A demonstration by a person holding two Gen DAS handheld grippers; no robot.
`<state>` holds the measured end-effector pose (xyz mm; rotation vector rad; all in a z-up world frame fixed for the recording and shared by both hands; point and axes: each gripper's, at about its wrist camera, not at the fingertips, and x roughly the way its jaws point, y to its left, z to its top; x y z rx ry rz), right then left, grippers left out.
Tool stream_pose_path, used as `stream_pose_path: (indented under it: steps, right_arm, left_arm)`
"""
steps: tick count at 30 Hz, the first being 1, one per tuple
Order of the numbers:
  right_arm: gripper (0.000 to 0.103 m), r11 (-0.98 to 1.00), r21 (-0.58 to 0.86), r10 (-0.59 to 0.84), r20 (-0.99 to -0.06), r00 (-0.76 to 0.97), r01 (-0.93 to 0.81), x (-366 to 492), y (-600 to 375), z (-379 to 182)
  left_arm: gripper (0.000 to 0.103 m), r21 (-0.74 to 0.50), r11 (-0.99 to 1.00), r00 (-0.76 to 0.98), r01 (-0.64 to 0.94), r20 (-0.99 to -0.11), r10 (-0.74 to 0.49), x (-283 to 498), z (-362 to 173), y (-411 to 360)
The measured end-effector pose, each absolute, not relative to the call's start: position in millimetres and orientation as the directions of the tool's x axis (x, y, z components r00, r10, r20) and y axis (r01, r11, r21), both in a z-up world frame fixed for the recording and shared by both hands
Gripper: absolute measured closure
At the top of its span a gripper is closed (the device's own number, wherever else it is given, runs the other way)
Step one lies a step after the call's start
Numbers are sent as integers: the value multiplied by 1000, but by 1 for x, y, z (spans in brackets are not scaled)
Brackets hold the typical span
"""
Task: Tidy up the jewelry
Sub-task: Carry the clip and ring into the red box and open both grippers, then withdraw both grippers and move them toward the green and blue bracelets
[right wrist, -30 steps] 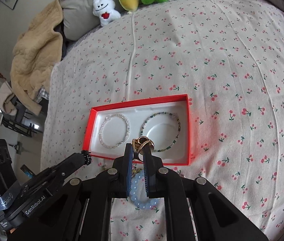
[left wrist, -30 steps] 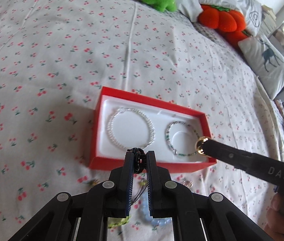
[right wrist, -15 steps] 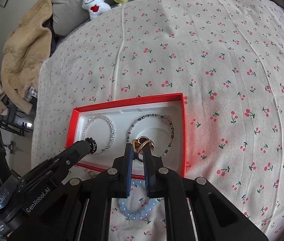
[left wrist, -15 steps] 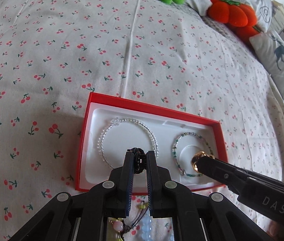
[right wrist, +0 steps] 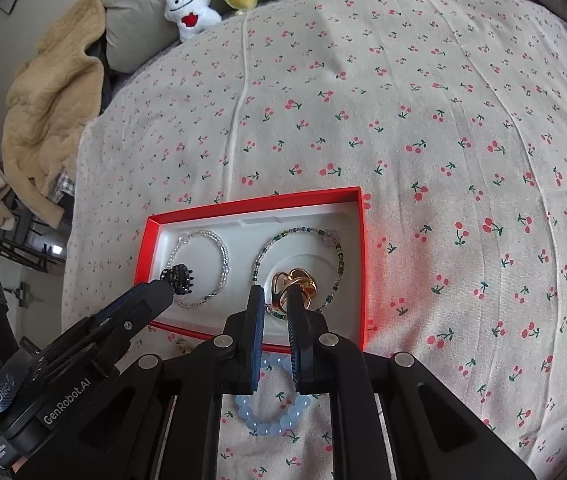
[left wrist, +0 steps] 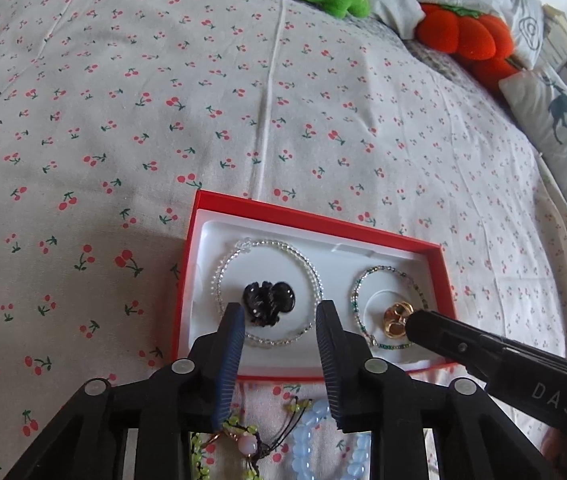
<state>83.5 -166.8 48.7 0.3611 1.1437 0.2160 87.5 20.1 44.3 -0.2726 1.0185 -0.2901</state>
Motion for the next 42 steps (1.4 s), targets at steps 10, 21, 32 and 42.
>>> stream_pose_path:
  steps: [10, 21, 32, 42]
  right_arm:
    - [57, 907, 421, 372, -824, 428, 22, 58, -172, 65]
    - [35, 943, 331, 320, -864, 389, -41, 16, -159, 69]
    - [29, 961, 268, 273, -885, 376, -66, -14, -153, 59]
    - [27, 977, 150, 201, -883, 423, -152, -23, -141, 36]
  left_arm:
    - [32, -376, 922, 495, 97, -785, -372, 56, 61, 36]
    - [10, -268, 961, 479, 71, -836, -268, 18, 68, 53]
    - [9, -194, 979, 460, 68, -864, -203, 5, 48, 67]
    - [9, -113, 979, 557, 170, -808, -190, -15, 31, 72]
